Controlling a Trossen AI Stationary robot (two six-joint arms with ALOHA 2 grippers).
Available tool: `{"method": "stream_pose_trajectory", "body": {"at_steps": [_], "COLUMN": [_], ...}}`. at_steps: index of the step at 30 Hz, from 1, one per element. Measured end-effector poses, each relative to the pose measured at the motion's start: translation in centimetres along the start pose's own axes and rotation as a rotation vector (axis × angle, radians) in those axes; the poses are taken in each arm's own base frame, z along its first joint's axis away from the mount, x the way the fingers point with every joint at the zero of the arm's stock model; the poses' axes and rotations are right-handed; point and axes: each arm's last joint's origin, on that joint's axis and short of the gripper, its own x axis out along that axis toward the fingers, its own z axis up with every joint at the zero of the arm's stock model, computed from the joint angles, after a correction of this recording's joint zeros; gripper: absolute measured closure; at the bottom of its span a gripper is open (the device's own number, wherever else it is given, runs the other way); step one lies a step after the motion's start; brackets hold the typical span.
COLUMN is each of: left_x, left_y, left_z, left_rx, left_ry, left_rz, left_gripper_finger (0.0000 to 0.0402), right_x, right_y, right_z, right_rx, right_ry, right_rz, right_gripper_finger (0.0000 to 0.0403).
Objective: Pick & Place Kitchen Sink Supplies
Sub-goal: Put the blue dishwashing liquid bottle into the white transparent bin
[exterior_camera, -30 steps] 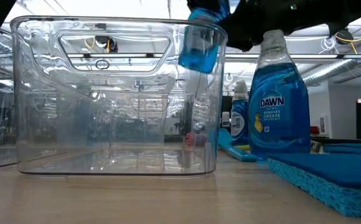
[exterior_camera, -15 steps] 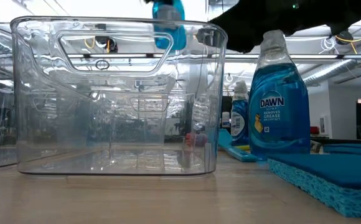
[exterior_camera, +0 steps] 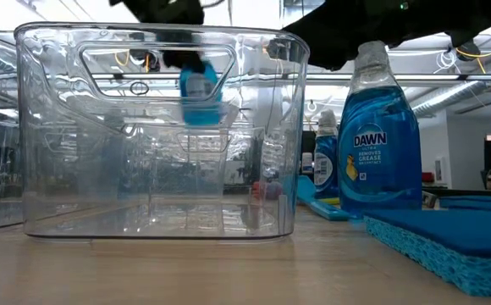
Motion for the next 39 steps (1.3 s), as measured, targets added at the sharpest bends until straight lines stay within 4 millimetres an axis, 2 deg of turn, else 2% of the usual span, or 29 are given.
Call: {"method": "stream_pose_trajectory", "body": {"at_steps": [6,9,13,19,27,33,39], "left_x": [3.0,4.8,6.0,6.7,7.7,8.3,8.3], "left_y": [1.2,1.4,1.3,1.4,0.4,0.0,0.3], "left_z": [-3.4,-4.3,-5.6,-6.6,-8.1,-9.0,-9.0], "left_rx": [-0.061,-0.062,-0.061,-0.058,0.022,0.058,0.012], "left_ry": [0.029,-0.003,0.015,0.060,0.084,0.110,0.105], "left_rz": [0.024,0.012,0.006,0.047,0.031,0.164,0.248], "left_gripper_finger": [0.0233,0.0233,0.0234,0.0234,0.0234,0.0232,0.0124], "right_x": [0.0,0.0,0.0,0.0,0.0,0.0,0.0], "right_y": [0.0,0.0,0.0,0.0,0.0,0.0,0.0], "right_z": [0.1,0.1,0.2,0.3,0.3,0.3,0.3], "right_rx": [0.007,0.009,0.012,0.013,0.013,0.014,0.013], "right_ry": [-0.011,-0.014,-0.021,-0.026,-0.025,-0.025,-0.025], "right_rz": [-0.001,-0.001,-0.002,-0.002,-0.002,-0.002,-0.002], "right_gripper_finger": [0.0134,0.0136,0.0136,0.0136,0.0138,0.0138,0.0138]}}
